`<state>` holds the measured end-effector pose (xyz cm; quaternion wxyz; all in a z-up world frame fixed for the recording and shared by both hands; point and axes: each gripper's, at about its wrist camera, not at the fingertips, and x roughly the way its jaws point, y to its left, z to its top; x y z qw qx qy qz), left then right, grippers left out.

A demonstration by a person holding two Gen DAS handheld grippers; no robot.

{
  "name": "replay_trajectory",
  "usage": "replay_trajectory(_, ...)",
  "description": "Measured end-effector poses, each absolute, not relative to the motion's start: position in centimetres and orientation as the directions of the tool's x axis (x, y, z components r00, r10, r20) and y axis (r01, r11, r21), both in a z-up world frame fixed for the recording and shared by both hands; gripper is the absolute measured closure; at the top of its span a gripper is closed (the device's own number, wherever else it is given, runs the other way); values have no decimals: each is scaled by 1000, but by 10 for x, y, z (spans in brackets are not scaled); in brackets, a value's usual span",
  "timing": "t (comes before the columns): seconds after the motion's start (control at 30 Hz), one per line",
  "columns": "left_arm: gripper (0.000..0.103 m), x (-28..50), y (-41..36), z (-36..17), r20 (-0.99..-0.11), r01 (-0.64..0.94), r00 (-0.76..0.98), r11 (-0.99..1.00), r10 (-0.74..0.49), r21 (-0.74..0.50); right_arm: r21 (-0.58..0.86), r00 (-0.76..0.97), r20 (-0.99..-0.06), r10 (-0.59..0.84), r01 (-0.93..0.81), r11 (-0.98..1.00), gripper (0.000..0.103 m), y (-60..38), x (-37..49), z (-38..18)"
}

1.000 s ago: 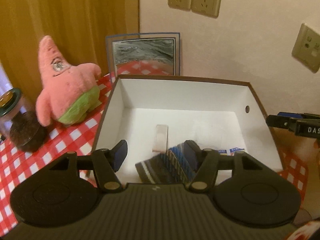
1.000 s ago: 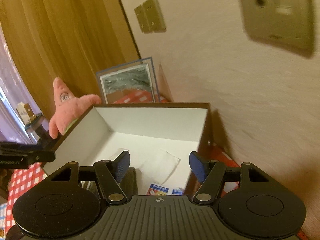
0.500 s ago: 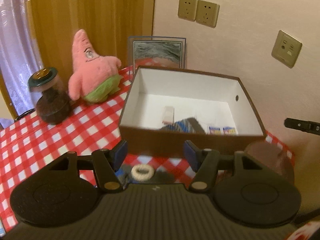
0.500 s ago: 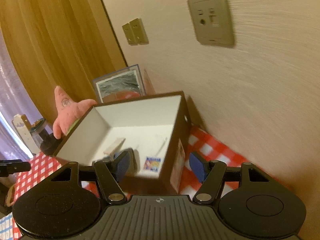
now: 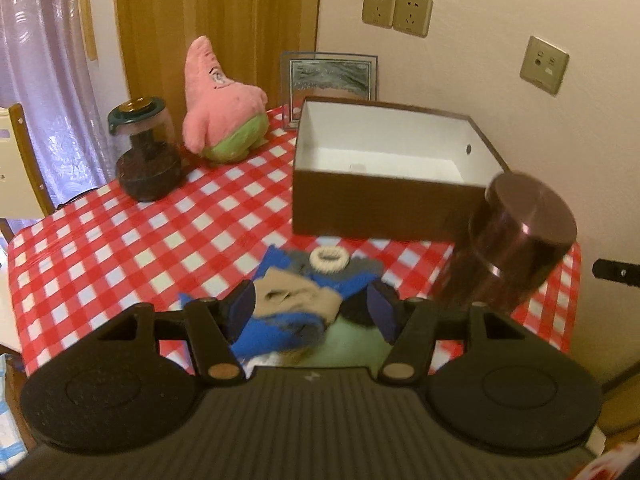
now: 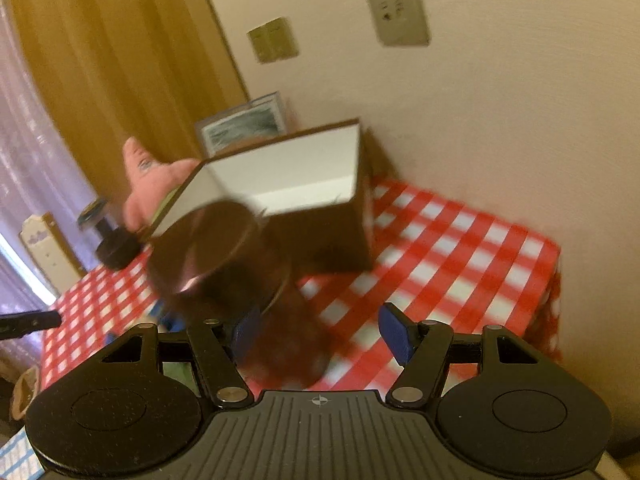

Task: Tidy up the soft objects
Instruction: 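Move both grippers back toward the cloth pile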

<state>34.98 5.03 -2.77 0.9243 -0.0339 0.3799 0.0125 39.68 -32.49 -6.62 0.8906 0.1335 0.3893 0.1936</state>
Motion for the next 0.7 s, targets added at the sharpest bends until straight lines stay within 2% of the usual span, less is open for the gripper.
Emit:
replay_trajectory(0.37, 46, 296, 68, -47, -724, -10, 690, 1000, -10, -24, 409, 519, -659, 545, -362, 838, 37, -236, 319, -83)
replay_trajectory(0.7, 51, 286, 65, -60, -740, -25, 673, 999, -2, -25, 384, 453, -661, 598, -480, 788, 37, -186, 318, -96)
